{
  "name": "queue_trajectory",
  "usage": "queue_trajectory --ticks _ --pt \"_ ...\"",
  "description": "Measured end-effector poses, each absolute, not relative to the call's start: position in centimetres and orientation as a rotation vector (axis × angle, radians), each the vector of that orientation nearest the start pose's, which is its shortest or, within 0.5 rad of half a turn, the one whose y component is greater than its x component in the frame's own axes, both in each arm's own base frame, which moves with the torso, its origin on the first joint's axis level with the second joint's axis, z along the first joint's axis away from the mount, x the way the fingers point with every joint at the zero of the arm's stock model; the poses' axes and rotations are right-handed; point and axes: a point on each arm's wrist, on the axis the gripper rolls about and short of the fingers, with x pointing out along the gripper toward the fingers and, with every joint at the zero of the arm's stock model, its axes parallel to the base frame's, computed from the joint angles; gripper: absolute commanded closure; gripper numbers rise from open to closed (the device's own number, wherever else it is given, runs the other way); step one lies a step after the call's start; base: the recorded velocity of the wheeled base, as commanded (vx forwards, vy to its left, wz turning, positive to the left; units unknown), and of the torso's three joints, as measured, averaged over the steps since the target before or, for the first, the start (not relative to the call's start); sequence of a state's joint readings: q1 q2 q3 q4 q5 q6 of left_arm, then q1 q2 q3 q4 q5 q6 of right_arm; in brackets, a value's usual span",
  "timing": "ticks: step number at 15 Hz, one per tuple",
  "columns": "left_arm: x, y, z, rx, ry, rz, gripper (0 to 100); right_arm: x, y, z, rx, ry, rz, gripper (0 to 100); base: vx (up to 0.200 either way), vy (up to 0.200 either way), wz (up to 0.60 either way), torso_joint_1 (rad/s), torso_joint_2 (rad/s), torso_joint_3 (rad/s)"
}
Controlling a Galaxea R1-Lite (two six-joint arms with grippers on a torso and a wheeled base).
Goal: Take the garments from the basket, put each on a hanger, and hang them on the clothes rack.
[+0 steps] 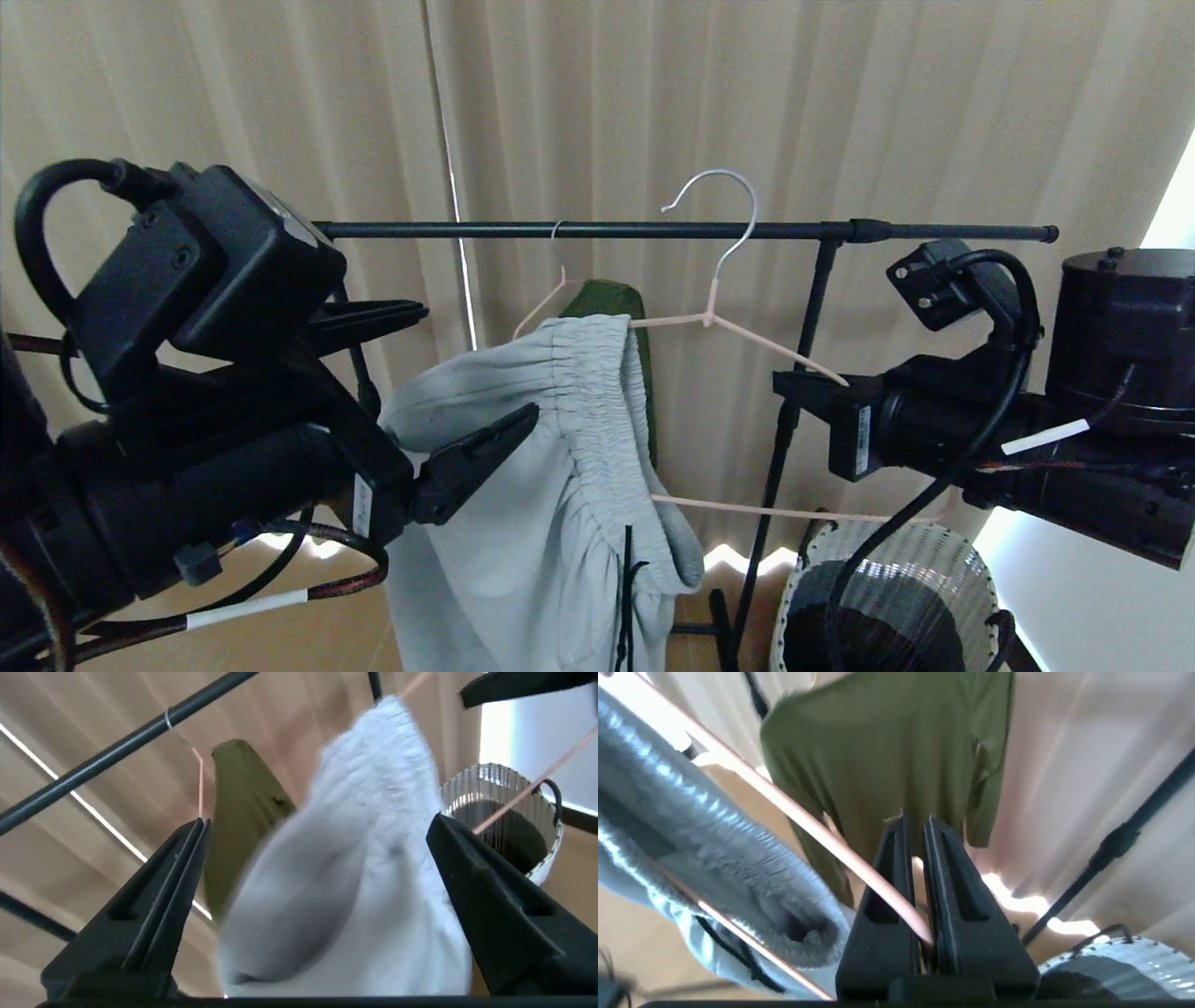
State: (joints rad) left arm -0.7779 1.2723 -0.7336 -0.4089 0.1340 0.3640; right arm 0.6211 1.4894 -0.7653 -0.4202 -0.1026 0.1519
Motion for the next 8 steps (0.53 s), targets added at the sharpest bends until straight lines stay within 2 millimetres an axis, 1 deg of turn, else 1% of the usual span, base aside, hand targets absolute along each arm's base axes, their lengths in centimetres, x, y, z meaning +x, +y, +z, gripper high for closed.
queue_trajectory --ticks 3,8 --pt "14.9 -14.4 24.1 0.461 0.002 -0.747 0 20.1 13.7 20.8 0.03 0.327 0.509 100 0.0 0.0 0.0 0.0 0.0 0.0" --pt "16.4 -14.6 23.5 0.461 0.024 -0.805 0 19.4 13.3 21.2 -0.043 0.29 0.579 100 0.0 0.0 0.0 0.0 0.0 0.0"
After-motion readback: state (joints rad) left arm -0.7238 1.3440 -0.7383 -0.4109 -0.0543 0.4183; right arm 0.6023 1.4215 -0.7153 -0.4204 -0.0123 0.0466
